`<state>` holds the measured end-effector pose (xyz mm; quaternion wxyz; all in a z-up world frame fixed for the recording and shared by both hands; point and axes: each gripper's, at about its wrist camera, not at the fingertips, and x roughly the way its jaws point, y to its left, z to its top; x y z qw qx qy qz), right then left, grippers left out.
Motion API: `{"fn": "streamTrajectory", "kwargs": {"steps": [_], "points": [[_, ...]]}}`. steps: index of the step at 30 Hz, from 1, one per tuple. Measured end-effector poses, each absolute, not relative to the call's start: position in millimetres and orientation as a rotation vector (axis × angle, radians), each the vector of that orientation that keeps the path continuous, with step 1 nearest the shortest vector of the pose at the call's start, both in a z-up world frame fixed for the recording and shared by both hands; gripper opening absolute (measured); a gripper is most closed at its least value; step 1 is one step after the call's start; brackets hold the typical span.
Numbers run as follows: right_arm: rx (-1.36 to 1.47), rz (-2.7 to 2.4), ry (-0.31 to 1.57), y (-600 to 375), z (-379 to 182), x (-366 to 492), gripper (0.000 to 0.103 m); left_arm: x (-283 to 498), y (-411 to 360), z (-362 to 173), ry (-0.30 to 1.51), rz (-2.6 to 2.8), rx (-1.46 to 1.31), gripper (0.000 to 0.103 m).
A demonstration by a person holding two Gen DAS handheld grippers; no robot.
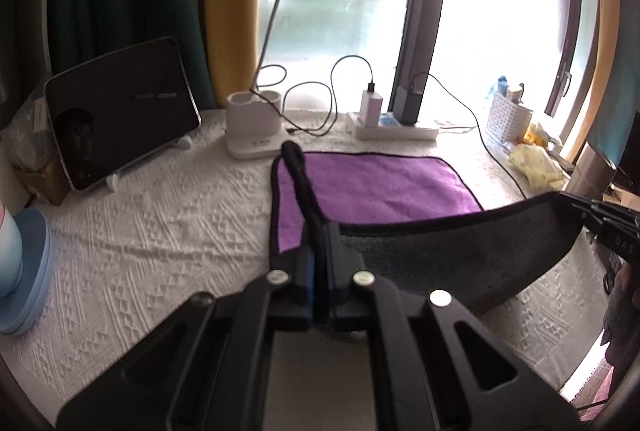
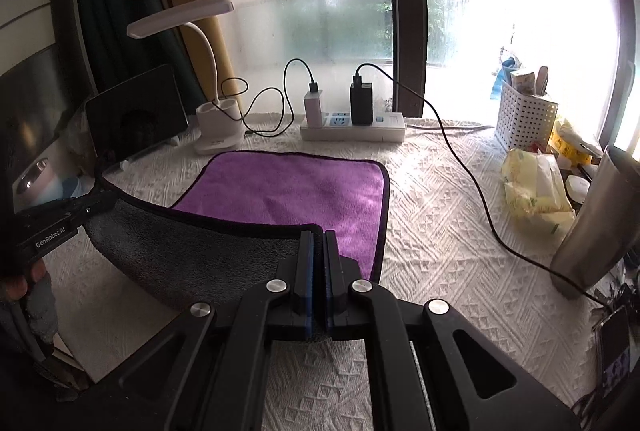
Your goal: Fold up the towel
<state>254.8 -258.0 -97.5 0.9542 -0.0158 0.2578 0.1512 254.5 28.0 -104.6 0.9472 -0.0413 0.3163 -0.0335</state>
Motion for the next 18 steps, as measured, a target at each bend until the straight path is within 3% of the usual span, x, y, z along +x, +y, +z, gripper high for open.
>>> {"fn": "streamTrajectory", "kwargs": {"steps": [18], "points": [[-0.073, 0.289, 0.371, -254, -39, 311, 0.004, 312, 41, -54, 0.485, -0.044, -0.064, 0.004]]}}
